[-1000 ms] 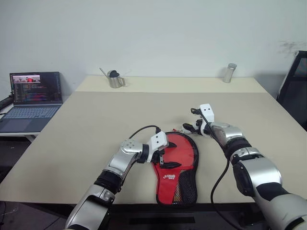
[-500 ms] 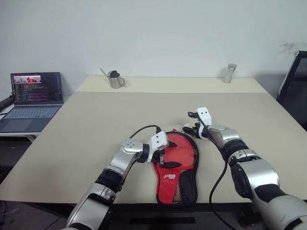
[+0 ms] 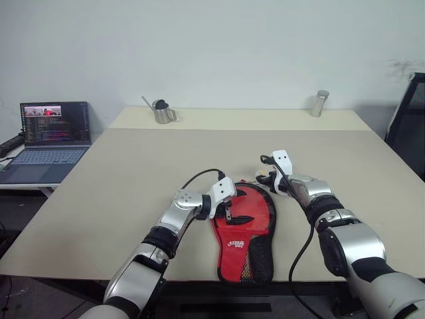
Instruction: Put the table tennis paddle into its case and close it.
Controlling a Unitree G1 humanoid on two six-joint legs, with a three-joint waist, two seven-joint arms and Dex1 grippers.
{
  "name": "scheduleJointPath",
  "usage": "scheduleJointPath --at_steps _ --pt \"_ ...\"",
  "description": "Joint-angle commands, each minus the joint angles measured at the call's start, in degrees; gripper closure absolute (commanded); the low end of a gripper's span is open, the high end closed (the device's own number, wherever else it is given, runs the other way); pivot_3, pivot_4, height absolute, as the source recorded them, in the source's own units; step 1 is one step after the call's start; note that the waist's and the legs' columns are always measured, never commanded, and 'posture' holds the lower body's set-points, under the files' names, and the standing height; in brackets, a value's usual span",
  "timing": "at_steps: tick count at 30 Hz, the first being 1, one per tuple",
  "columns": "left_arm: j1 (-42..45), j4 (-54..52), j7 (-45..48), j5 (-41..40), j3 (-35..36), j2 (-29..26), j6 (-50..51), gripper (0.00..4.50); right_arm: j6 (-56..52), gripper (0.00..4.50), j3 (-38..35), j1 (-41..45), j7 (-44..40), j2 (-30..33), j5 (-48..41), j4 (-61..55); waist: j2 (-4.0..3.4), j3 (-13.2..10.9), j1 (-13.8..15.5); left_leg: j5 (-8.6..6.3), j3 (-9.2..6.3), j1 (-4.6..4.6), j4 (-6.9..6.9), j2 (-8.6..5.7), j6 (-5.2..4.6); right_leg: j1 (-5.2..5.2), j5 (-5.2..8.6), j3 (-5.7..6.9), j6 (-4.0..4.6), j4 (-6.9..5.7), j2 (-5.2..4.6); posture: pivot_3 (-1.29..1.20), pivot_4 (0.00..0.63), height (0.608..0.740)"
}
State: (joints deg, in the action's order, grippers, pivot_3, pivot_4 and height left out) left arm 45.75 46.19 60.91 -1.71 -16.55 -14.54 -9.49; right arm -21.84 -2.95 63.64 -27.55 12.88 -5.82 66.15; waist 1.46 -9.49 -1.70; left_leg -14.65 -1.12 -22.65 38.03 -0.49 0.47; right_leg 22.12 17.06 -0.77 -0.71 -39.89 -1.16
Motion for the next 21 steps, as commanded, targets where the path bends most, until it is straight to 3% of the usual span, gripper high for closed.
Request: scheduleJointPath --at_steps 1,15,21 --pt "-3.69 5.56 1.53 3.71 -2.14 -1.37 1.11 0.00 -0.60 3.82 -1.19 0.30 0.26 0.66 -0.48 -2.83 -0.11 0.10 -0.06 0.00 0.00 0.04 -0.01 0.00 0.00 -0.02 0.00 0.00 0.00 -0.01 0.00 0.00 0.150 0.740" --pt "-5.88 5.55 0.76 3.21 -0.08 -1.06 0.07 0.00 -5.74 3.82 -1.30 -1.79 0.33 1.74 -0.65 -10.19 -0.37 0.41 -0.23 0.00 0.02 0.11 -0.07 0.02 0.00 -0.05 0.00 -0.02 0.00 -0.01 0.03 0.00 0.150 0.740" --pt "-5.69 5.56 0.64 2.75 0.50 -0.67 1.04 0.00 -15.91 3.82 -1.04 -10.22 0.27 4.30 -1.38 -25.92 -0.36 0.56 -0.13 -0.01 0.00 0.10 -0.08 0.02 -0.01 -0.08 0.01 -0.02 -0.01 0.04 0.03 0.00 0.150 0.740"
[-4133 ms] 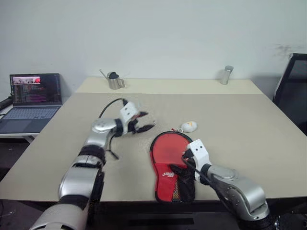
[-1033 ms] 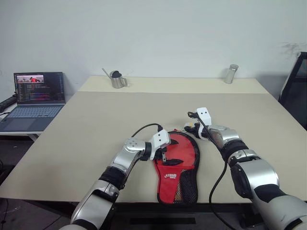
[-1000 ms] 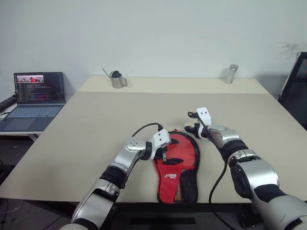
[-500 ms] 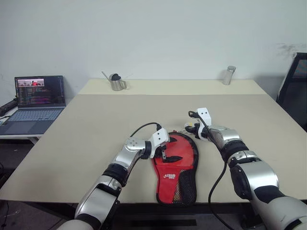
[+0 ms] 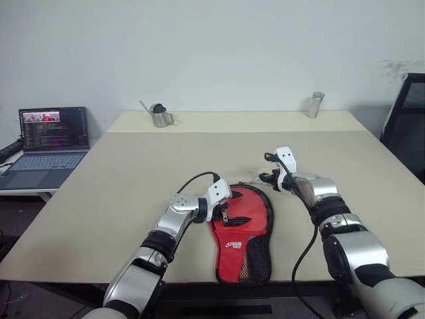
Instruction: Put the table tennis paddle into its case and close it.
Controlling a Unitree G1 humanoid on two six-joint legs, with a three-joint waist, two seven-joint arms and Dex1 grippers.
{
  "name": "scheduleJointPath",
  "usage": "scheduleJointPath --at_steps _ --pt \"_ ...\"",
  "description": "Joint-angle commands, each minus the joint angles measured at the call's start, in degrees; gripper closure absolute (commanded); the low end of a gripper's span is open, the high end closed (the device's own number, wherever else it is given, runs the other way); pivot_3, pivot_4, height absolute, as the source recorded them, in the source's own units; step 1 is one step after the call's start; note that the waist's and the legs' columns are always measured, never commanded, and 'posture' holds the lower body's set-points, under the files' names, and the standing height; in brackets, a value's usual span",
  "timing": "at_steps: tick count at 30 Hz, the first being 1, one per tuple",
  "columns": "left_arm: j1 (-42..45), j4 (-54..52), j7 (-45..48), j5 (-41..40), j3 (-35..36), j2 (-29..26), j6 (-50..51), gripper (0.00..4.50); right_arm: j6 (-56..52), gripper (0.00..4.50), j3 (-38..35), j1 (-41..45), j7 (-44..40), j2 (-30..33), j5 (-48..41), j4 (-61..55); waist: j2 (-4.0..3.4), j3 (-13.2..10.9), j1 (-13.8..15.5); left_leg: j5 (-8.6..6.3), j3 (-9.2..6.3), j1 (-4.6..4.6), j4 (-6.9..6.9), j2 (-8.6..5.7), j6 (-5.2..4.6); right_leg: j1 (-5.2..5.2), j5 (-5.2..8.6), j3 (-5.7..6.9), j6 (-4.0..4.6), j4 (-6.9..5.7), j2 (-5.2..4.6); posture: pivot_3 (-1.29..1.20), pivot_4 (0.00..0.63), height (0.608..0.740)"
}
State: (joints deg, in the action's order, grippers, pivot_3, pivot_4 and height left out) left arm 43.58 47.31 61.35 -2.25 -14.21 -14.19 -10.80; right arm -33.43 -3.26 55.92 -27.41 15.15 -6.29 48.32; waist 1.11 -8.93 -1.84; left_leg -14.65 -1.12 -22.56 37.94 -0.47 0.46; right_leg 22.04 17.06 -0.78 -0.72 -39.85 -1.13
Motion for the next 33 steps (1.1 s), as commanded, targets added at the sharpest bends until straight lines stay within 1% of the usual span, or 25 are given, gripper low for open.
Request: scheduleJointPath --at_steps 1,4,11,18,23,26,30,33 --pt "-3.47 4.55 0.26 3.30 -1.84 -0.96 2.58 0.00 -6.06 3.83 -0.65 -4.23 -0.13 2.60 -1.17 -11.18 -0.01 0.01 0.02 0.00 0.01 0.00 0.00 0.00 0.00 0.00 0.00 -0.01 0.00 0.00 0.00 0.00 0.150 0.740" --pt "-3.13 5.05 0.23 3.53 -1.93 -0.78 2.59 0.00 -10.65 3.83 -1.10 -8.38 0.28 4.08 -2.06 -18.68 -0.08 0.04 0.03 0.00 0.01 0.01 0.00 0.00 0.00 0.00 0.00 -0.02 -0.01 0.00 0.00 0.00 0.150 0.740" --pt "-1.75 6.59 0.20 3.77 -2.04 0.00 2.27 0.00 -20.29 3.83 -2.92 -14.47 1.06 7.32 -4.94 -33.57 -0.07 0.04 0.12 0.00 -0.02 0.02 -0.01 -0.01 0.00 -0.05 0.01 0.01 -0.02 0.06 0.02 0.00 0.150 0.740" --pt "-0.34 8.34 0.09 4.04 -2.21 1.36 1.70 0.00 -30.13 3.83 -4.62 -21.26 -0.66 13.95 -8.91 -48.69 -0.07 0.04 0.43 -0.01 -0.21 0.03 -0.05 -0.04 -0.02 -0.32 -0.02 0.23 -0.08 0.50 0.04 0.00 0.150 0.740" --pt "0.98 9.78 0.57 5.40 -3.28 1.78 0.46 0.00 -37.40 3.83 -5.29 -28.56 -2.00 17.81 -13.13 -60.94 -0.08 0.05 0.63 -0.07 -0.33 0.04 -0.09 -0.04 -0.10 -0.57 -0.06 0.35 -0.18 0.89 0.04 0.00 0.150 0.740" --pt "1.64 10.68 0.85 6.07 -3.70 1.98 -0.43 0.00 -39.97 3.83 -5.62 -30.84 -2.19 18.76 -15.07 -65.30 -0.06 0.04 0.65 -0.07 -0.33 0.05 -0.08 -0.05 -0.12 -0.59 -0.01 0.34 -0.31 0.91 0.03 0.00 0.150 0.740" --pt "2.21 11.66 1.26 6.84 -4.21 2.39 -1.60 0.00 -42.59 3.83 -5.70 -34.14 -3.70 21.64 -17.65 -71.07 -0.05 0.03 0.90 -0.07 -0.35 0.07 -0.07 -0.05 -0.12 -0.62 0.08 0.36 -0.51 0.93 0.03 0.00 0.150 0.740" --pt "2.39 12.15 1.23 7.00 -4.29 2.64 -1.88 0.00 -45.50 3.83 -7.48 -35.96 -4.87 23.45 -20.43 -74.35 -0.03 0.03 1.19 -0.08 -0.35 0.04 -0.08 -0.06 -0.12 -0.62 0.09 0.37 -0.53 0.98 0.03 0.00 0.150 0.740"
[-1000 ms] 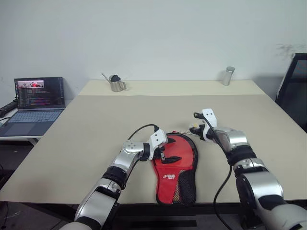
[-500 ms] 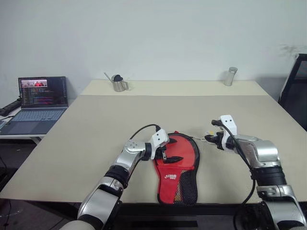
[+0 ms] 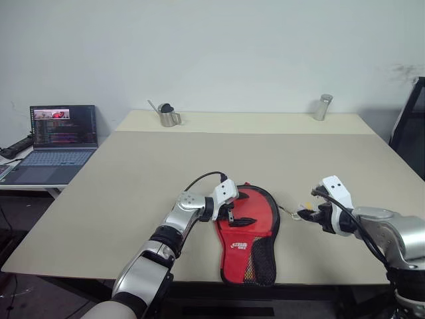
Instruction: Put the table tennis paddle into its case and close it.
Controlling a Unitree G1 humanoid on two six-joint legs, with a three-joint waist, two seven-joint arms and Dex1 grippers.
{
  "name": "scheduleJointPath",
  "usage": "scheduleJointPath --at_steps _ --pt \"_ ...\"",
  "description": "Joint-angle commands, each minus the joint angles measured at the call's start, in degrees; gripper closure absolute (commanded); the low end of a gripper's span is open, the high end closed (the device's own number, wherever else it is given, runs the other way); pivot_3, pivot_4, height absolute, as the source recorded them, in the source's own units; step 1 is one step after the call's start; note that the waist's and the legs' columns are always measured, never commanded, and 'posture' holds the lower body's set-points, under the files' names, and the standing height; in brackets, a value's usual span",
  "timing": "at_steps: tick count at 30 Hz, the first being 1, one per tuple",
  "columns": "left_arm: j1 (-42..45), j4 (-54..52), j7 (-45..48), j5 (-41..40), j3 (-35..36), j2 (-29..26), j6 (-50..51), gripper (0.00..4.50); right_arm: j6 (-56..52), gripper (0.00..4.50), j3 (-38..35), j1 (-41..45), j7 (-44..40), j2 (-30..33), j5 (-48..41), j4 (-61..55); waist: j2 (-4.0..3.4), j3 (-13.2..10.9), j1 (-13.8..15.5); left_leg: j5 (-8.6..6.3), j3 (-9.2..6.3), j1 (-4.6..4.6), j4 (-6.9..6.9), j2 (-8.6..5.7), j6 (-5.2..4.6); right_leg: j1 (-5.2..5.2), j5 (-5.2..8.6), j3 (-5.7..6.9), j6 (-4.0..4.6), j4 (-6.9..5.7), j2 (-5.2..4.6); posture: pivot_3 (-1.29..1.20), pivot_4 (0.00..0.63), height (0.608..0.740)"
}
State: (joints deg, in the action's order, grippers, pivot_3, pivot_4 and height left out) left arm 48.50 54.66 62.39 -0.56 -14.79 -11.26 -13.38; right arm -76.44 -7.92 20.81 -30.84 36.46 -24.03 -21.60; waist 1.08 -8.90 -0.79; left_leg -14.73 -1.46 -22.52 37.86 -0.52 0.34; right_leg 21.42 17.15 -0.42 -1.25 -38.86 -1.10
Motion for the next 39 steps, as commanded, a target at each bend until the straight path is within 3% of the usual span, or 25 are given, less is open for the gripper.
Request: scheduleJointPath --at_steps 1,14,39 --pt "-2.50 4.92 0.22 5.40 -3.76 -0.21 0.62 0.00 -3.63 3.83 -3.62 -1.52 -2.05 2.85 -3.82 -5.58 0.01 0.00 0.31 0.00 0.01 0.00 0.00 0.00 0.00 0.00 0.00 0.00 0.00 0.01 0.00 0.00 0.150 0.740" --pt "-2.24 5.83 0.26 6.05 -4.18 0.91 0.09 0.00 -11.59 3.83 -9.16 -10.59 -6.30 8.24 -15.33 -19.06 0.05 0.00 0.94 -0.04 -0.05 -0.10 -0.01 0.00 -0.05 -0.02 0.01 0.08 -0.06 0.21 0.00 0.00 0.150 0.740" --pt "-1.50 6.98 0.23 6.71 -4.51 2.33 -0.97 0.00 -8.17 3.83 -14.10 -34.40 -8.44 12.33 -28.85 -34.64 0.15 0.11 1.95 -0.23 -0.28 -0.30 -0.01 -0.01 -0.33 -0.25 -0.08 0.39 -0.26 0.93 -0.05 0.00 0.150 0.740"
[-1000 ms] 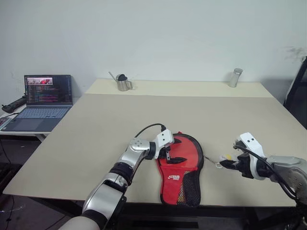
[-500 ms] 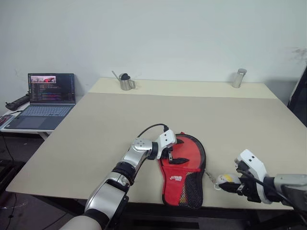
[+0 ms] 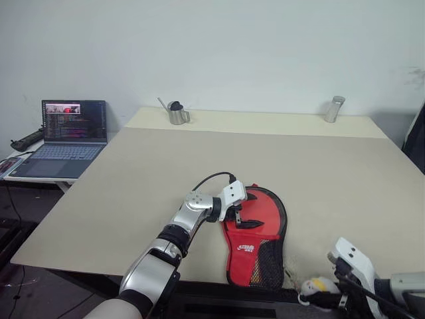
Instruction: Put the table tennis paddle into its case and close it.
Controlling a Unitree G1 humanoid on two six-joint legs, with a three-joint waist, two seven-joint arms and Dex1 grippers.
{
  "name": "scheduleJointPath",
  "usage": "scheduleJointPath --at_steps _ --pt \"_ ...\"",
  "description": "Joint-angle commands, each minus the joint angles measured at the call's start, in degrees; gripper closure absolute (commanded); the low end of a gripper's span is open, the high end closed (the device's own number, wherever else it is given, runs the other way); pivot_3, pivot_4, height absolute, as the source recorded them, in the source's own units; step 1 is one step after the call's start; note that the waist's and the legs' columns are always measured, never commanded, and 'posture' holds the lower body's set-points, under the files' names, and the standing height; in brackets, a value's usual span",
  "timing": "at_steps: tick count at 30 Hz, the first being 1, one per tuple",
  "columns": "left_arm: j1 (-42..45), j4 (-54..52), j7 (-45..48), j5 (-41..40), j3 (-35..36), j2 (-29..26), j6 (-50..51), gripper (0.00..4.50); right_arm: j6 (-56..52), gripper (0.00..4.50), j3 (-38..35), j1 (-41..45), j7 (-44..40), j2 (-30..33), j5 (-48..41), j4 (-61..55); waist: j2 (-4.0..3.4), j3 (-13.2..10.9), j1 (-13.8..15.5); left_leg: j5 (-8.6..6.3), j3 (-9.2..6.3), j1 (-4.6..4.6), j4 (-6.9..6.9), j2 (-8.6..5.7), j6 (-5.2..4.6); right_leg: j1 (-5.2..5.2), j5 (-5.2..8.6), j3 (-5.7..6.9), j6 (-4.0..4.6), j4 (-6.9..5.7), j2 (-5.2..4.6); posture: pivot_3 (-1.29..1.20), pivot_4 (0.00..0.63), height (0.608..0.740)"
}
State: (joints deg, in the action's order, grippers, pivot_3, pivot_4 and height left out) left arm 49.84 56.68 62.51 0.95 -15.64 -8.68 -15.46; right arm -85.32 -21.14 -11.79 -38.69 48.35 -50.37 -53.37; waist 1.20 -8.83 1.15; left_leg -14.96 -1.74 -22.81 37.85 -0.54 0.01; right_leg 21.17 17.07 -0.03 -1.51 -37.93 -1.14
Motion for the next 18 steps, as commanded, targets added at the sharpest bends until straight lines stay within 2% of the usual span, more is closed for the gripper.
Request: scheduleJointPath --at_steps 1,9,18 --pt "-2.73 5.03 0.09 5.24 -3.68 -0.14 1.04 0.00 0.99 3.83 -0.67 -2.67 -0.14 0.10 -2.86 -3.37 0.05 0.05 0.00 0.00 -0.01 0.00 0.00 0.00 0.00 -0.01 0.00 0.02 0.00 0.00 0.00 0.00 0.150 0.740" --pt "-2.21 5.30 0.15 5.36 -3.66 0.07 0.77 0.00 3.33 3.83 1.60 -7.16 3.79 -2.12 -4.54 -5.73 0.19 0.13 0.00 0.00 -0.02 0.00 0.00 0.00 0.00 -0.02 0.00 0.04 -0.01 0.03 0.00 0.00 0.150 0.740" --pt "-1.94 5.41 0.03 5.35 -3.72 0.20 0.52 0.00 5.77 3.83 3.66 -7.14 5.70 -1.26 -5.37 -4.71 0.29 0.19 0.00 0.00 -0.03 0.00 0.00 0.01 0.00 -0.03 0.01 0.05 -0.01 0.05 0.00 0.00 0.150 0.740"
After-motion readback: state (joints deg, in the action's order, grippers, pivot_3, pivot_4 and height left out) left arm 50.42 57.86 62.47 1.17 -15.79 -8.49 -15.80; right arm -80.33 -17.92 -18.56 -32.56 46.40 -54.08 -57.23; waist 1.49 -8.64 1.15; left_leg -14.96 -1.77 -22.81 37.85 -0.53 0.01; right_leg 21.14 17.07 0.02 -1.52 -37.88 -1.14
